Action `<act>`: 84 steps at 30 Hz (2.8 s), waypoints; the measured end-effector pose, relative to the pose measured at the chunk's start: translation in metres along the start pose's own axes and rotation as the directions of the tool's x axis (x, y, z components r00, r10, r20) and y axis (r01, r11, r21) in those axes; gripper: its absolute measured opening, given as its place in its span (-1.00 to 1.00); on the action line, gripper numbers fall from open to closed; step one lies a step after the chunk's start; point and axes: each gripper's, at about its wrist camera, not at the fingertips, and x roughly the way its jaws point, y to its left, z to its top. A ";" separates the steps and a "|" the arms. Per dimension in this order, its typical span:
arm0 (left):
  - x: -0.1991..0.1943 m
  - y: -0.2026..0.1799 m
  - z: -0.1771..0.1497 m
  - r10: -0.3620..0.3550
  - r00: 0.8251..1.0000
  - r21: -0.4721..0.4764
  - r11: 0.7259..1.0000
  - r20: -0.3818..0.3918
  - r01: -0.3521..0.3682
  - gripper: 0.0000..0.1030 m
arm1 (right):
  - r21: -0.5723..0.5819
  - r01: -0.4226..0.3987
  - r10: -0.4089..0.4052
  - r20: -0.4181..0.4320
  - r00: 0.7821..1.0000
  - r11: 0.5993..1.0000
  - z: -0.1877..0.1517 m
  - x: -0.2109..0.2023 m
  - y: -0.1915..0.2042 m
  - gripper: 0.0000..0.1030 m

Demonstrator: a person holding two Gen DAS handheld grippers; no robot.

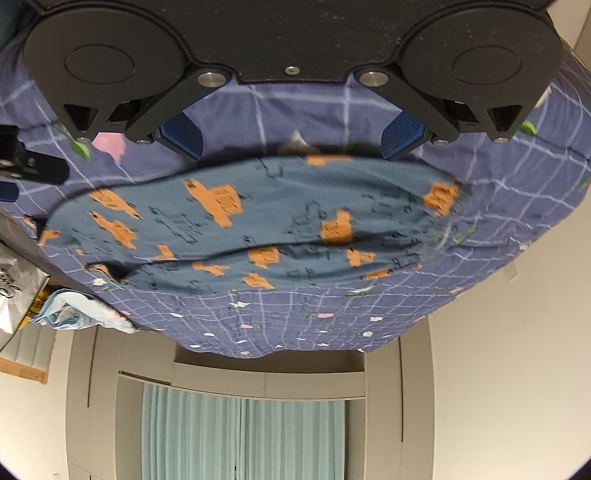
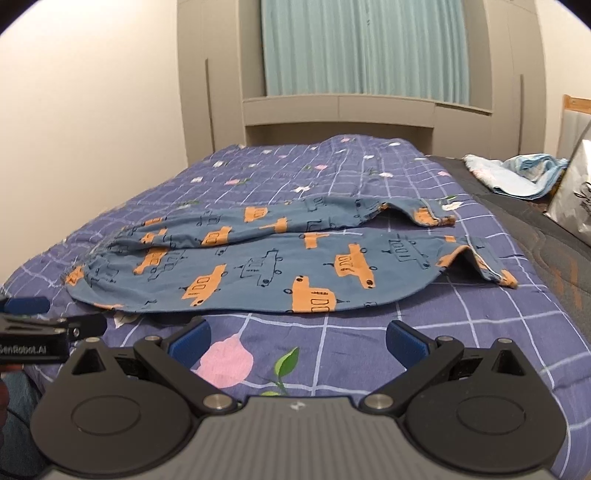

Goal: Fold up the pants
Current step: 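Grasp the pants waistband with the left tool while the right tool grasps the hem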

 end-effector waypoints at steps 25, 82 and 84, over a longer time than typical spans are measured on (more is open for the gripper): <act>0.193 0.131 0.170 0.117 0.991 0.042 0.992 -0.058 -0.115 0.99 | -0.316 -0.375 0.330 -0.187 0.925 0.871 0.199 0.227 -0.009 1.00; 0.341 0.185 0.189 -0.278 0.853 -0.078 0.959 -0.442 0.272 -0.92 | -0.401 -0.501 0.274 -0.500 0.821 0.767 0.215 0.421 0.009 -0.84; 0.331 0.179 0.194 -0.251 0.877 -0.043 0.966 -0.409 0.256 -0.94 | -0.432 -0.485 0.260 -0.482 0.837 0.760 0.213 0.416 0.014 -0.92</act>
